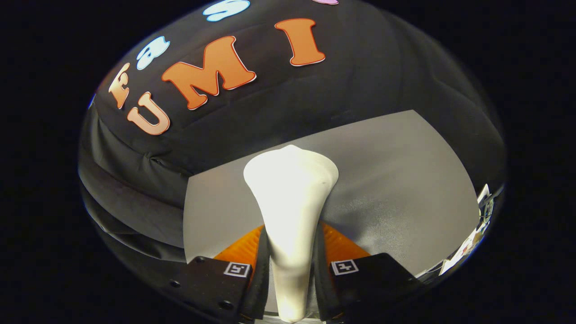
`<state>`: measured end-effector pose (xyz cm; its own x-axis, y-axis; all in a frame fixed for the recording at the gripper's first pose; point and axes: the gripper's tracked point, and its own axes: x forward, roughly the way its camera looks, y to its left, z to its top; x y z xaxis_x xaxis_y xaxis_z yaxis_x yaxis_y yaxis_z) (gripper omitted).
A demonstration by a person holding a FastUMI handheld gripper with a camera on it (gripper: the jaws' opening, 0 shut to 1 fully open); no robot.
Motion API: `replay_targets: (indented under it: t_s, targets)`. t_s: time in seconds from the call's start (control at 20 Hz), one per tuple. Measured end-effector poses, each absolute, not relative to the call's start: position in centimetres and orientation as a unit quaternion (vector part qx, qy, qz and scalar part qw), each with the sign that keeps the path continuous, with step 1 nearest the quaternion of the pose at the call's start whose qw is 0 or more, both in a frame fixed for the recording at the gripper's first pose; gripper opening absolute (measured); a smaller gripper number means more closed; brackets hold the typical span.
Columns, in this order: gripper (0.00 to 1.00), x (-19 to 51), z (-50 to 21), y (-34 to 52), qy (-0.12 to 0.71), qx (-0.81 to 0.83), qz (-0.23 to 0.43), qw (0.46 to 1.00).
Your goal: Iron the clothes twice with a garment steamer, once on the left side and once on the right side.
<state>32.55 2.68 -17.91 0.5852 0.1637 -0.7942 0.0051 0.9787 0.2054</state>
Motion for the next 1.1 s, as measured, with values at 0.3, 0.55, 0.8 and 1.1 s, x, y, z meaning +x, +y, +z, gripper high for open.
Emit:
replay_targets:
  t_s: [0.3, 0.55, 0.8, 1.1]
  targets:
    - [0.51, 31.2, -13.1, 2.3, 0.378, 0.092, 0.028, 0.921]
    - [0.51, 28.7, -9.6, 2.1, 0.303, 0.090, 0.003, 0.949]
    - [0.51, 25.0, -6.6, 2.0, 0.231, 0.100, -0.020, 0.968]
    - [0.51, 17.9, -3.6, 6.3, 0.175, 0.109, -0.004, 0.979]
